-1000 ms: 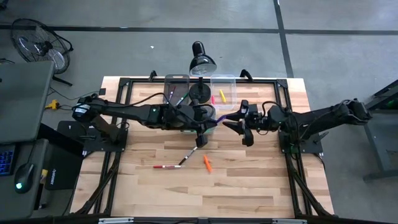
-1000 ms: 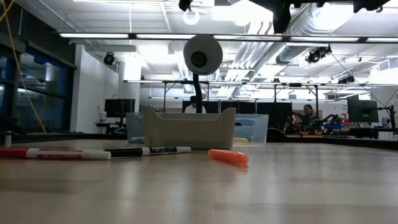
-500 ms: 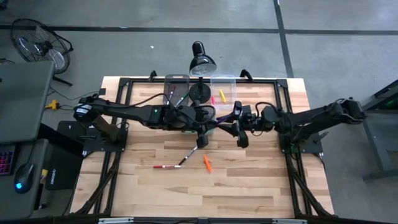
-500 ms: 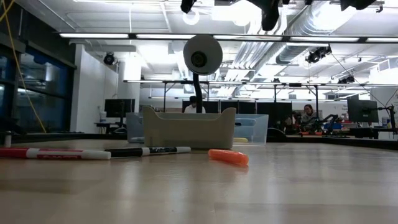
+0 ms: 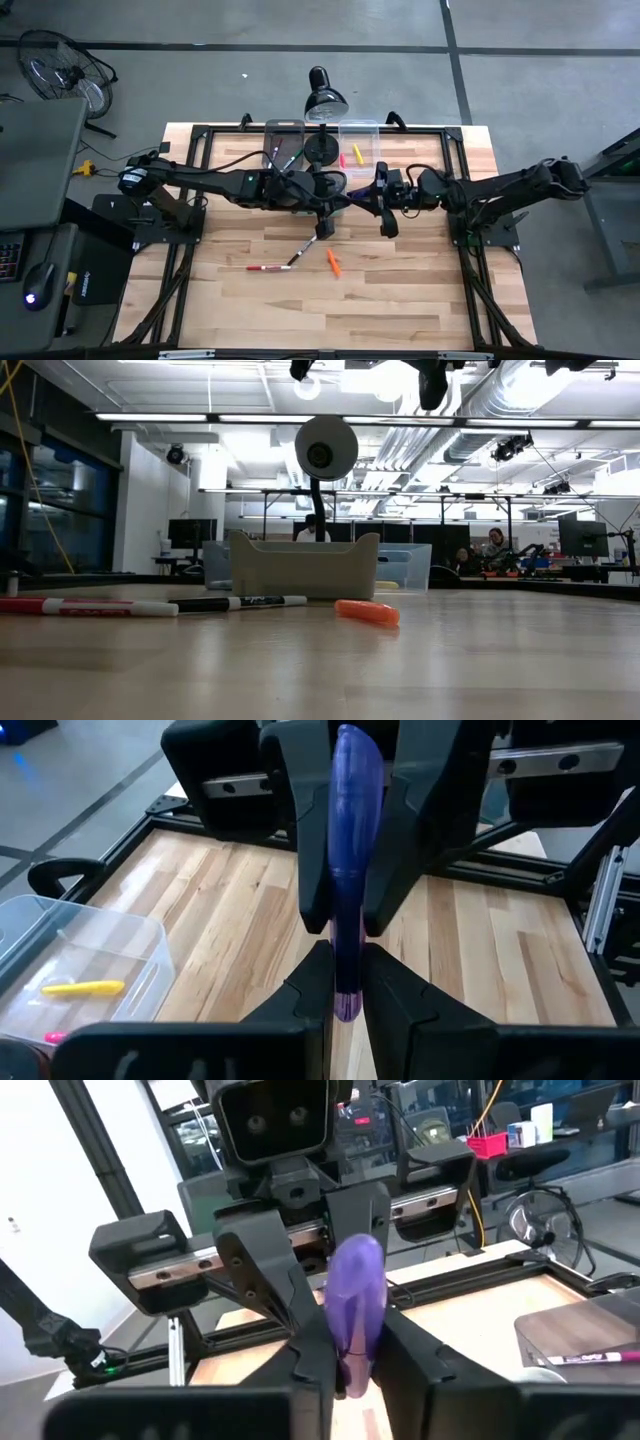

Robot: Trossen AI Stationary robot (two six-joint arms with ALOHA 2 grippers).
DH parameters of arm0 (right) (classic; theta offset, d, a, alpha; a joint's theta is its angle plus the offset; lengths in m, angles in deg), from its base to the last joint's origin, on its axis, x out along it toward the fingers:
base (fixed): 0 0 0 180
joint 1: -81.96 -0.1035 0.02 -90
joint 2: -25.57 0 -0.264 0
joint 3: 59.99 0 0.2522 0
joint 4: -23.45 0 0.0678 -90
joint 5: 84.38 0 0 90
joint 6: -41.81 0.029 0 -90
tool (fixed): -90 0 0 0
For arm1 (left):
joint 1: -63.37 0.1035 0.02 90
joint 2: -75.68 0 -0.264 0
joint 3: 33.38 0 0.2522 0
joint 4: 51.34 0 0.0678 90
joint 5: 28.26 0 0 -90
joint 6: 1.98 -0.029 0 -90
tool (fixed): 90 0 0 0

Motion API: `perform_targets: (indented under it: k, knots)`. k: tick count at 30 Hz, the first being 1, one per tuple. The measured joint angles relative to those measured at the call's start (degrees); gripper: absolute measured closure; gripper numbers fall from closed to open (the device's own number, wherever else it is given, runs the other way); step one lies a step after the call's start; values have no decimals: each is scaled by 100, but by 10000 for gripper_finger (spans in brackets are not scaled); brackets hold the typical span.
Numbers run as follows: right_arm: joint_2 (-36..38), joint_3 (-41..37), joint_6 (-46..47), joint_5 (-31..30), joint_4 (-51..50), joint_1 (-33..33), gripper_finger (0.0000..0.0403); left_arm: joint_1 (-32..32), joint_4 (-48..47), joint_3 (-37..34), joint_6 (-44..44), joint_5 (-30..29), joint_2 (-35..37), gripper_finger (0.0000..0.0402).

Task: Pick & Place Markers
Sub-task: Put the small purple marker into the transparent bin

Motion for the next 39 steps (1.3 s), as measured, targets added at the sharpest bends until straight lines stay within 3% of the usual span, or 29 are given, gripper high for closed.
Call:
perform_targets:
  k: [15,27,32,39]
  knots:
    - [2,-7,14,8,-19,26,364,3,-18,0,-136,88,0,364]
    - [63,-10,119,-422,-598,24,364,2,-304,-2,-365,28,0,227]
    - [415,-15,435,-845,-1441,84,364,10,-1319,-9,-78,-630,231,212]
    - [927,-15,777,-1284,-2547,303,364,79,-2034,-443,330,-816,840,211]
